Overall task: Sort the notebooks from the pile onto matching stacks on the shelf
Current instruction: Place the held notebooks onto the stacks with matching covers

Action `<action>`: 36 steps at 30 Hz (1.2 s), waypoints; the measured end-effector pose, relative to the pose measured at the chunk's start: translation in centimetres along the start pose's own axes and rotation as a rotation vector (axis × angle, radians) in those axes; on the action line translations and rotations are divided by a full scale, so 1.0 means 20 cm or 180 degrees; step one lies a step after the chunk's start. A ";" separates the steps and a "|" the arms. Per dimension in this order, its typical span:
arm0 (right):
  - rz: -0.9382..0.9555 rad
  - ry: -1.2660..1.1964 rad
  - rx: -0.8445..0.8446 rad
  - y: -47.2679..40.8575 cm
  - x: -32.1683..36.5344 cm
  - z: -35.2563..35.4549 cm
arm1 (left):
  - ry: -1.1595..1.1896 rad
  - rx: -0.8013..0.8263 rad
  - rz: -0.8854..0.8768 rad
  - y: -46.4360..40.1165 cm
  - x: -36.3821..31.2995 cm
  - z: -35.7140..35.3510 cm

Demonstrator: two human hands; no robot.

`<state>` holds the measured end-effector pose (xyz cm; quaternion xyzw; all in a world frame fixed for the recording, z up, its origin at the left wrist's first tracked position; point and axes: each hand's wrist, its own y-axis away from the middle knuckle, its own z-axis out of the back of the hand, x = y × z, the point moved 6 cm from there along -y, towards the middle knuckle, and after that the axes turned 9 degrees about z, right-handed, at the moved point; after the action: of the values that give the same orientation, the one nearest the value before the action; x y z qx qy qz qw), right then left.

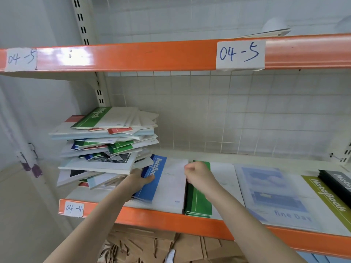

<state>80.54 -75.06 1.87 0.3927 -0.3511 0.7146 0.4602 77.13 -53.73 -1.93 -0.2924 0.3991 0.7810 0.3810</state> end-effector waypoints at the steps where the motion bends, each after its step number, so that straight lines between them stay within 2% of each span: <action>1: 0.0055 -0.0015 -0.0107 0.00 0.01 0.03 | -0.0055 -0.0001 -0.0033 0.00 -0.01 -0.01; 4: 0.0237 0.0182 -0.0393 0.01 0.01 0.11 | -0.0217 -0.0059 -0.0093 0.02 -0.02 -0.03; 8: 0.0534 0.1699 -0.0561 0.05 -0.06 0.16 | -0.0474 -0.0178 -0.0210 0.00 -0.02 -0.05; 11: 0.0651 0.2204 -0.0346 0.08 -0.14 0.10 | -0.0682 -0.0141 -0.0183 -0.01 -0.01 -0.06; 14: 0.0887 0.2046 -0.0249 0.09 -0.15 0.05 | -0.1111 -0.0255 -0.0174 -0.02 0.00 -0.04; 19: 0.0922 0.1883 -0.0265 0.08 -0.15 0.05 | -0.2192 -0.0496 -0.0137 0.03 -0.04 -0.07; 24: 0.0887 0.2039 -0.0332 0.07 -0.15 0.05 | -0.2538 -0.0565 -0.0256 0.09 -0.10 -0.10; 26: 0.0813 0.2080 -0.0414 0.06 -0.16 0.06 | -0.2792 -0.0859 -0.0311 0.14 -0.14 -0.11; 29: 0.0724 0.2071 -0.0468 0.05 -0.17 0.06 | -0.2938 -0.1274 -0.0808 0.24 -0.32 -0.17; 31: 0.0724 0.1907 -0.0432 0.04 -0.17 0.07 | -0.2727 -0.1111 -0.1082 0.25 -0.45 -0.25; 35: 0.0753 0.1202 -0.0838 0.08 -0.13 0.21 | -0.2202 -0.0480 -0.1446 0.14 -0.64 -0.46; 36: 0.0810 0.1165 -0.0782 0.10 -0.12 0.24 | -0.2097 -0.0407 -0.1541 0.10 -0.67 -0.50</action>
<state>80.40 -80.87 1.55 0.1505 -0.3928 0.7779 0.4668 84.19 -67.88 3.91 -0.1352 0.1262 0.7439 0.6422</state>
